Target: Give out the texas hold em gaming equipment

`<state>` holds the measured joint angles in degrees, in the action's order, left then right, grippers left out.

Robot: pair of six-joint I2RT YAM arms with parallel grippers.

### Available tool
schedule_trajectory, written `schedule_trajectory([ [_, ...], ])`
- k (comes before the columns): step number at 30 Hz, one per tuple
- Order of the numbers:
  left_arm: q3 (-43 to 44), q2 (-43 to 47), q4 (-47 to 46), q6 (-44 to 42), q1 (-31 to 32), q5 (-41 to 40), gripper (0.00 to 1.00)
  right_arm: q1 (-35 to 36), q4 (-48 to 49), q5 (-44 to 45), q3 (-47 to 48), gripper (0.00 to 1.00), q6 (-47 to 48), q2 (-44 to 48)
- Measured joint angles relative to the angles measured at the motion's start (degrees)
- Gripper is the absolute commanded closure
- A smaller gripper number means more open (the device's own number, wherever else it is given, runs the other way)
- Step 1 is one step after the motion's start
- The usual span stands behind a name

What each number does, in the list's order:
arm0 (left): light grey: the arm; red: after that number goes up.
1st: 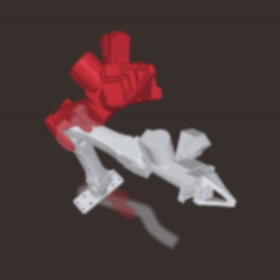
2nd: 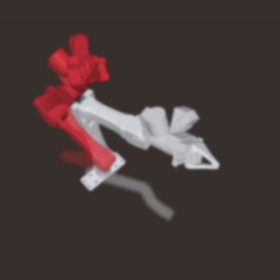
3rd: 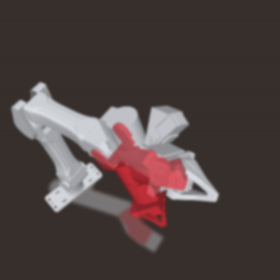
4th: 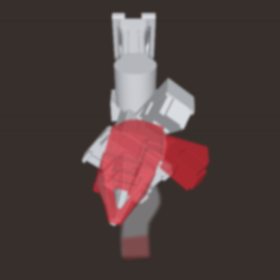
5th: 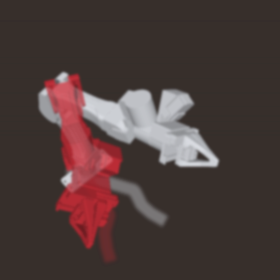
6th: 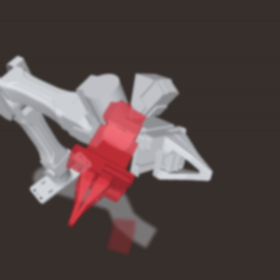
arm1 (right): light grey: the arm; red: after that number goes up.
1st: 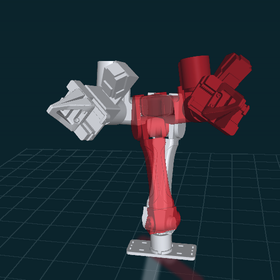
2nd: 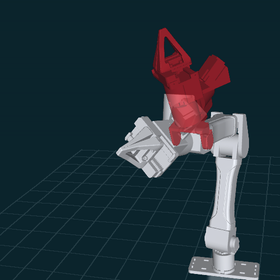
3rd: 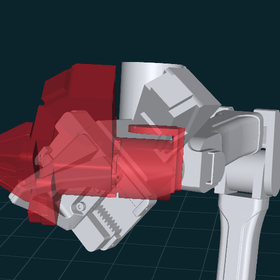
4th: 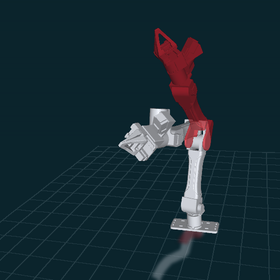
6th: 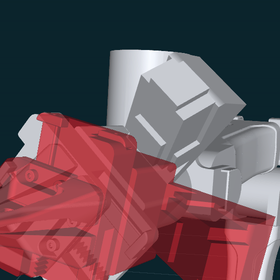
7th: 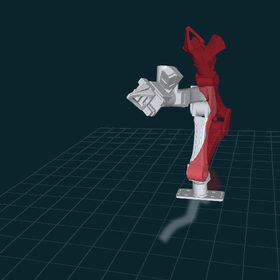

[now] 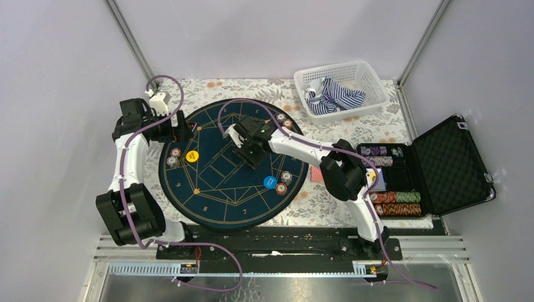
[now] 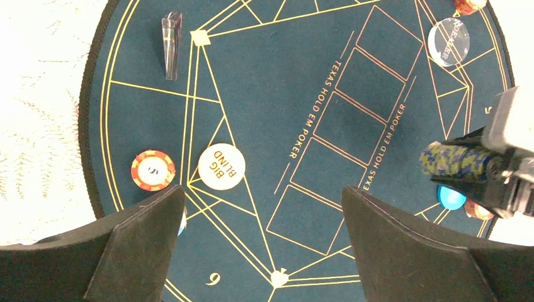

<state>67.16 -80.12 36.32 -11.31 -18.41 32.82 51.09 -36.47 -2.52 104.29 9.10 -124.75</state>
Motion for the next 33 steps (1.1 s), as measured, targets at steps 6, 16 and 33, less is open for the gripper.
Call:
schedule_trajectory([
  [6, 0.0, 0.0, 0.0, 0.5, 0.0, 0.5, 0.01, 1.3, 1.2, 0.4, 0.0, 0.57, 0.4, -1.4],
  [16, 0.0, 0.0, 0.0, 0.7, 0.0, 1.6, 0.01, 1.3, 3.9, 0.4, -1.9, 0.50, 1.2, -1.7],
  [33, 0.0, 0.0, 0.0, 2.8, 0.0, 4.4, 0.01, 1.3, 6.4, -0.1, -3.3, 0.10, 1.9, -2.0],
])
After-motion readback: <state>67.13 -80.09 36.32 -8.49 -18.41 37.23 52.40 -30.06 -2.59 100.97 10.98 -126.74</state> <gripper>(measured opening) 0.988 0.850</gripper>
